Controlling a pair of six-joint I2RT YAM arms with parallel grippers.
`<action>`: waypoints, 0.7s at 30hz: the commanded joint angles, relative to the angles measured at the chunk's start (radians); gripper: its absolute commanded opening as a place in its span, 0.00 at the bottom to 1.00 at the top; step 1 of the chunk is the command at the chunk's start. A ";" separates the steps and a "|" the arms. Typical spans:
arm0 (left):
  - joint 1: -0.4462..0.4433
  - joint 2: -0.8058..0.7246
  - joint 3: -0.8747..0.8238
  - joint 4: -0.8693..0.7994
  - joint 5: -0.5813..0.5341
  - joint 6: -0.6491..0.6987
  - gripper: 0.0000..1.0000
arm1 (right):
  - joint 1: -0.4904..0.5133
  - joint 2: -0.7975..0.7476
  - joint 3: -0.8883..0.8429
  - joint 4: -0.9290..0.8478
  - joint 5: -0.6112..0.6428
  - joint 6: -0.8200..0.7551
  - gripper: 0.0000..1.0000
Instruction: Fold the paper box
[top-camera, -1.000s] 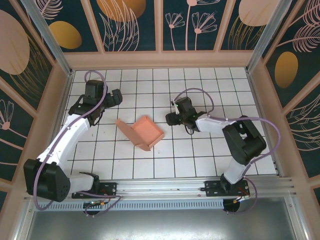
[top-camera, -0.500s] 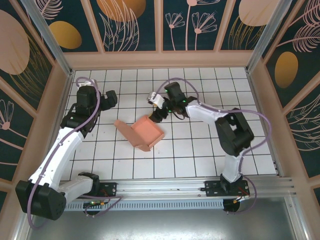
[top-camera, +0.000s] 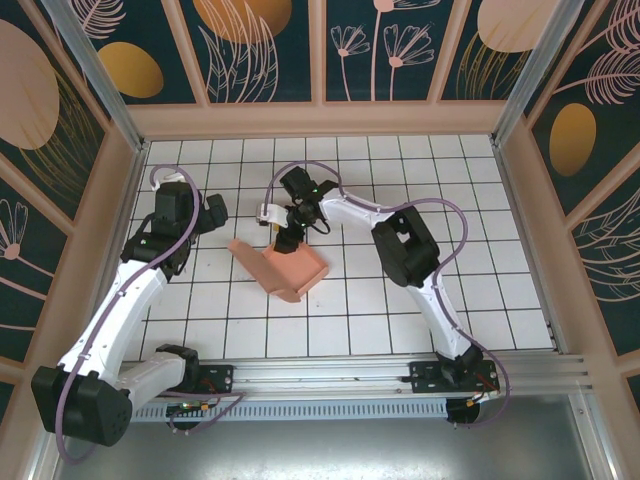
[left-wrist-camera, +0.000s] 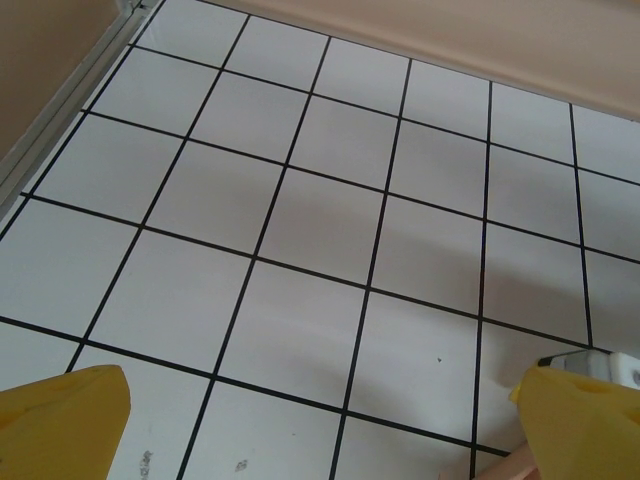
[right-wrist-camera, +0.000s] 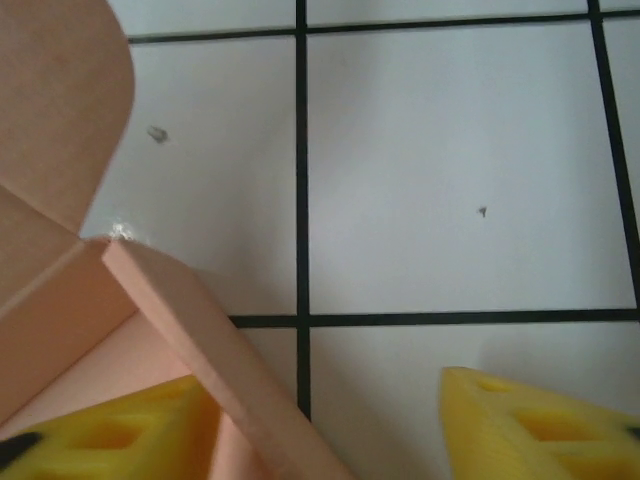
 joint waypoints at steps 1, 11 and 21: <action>0.007 -0.004 -0.016 -0.007 -0.013 0.021 0.99 | -0.007 0.001 0.034 -0.081 0.037 0.004 0.45; 0.007 -0.008 -0.036 0.014 0.003 0.020 0.99 | -0.071 -0.180 -0.234 0.138 0.150 0.105 0.14; 0.006 0.009 -0.058 0.057 0.029 0.004 0.99 | -0.141 -0.429 -0.624 0.529 0.488 0.483 0.13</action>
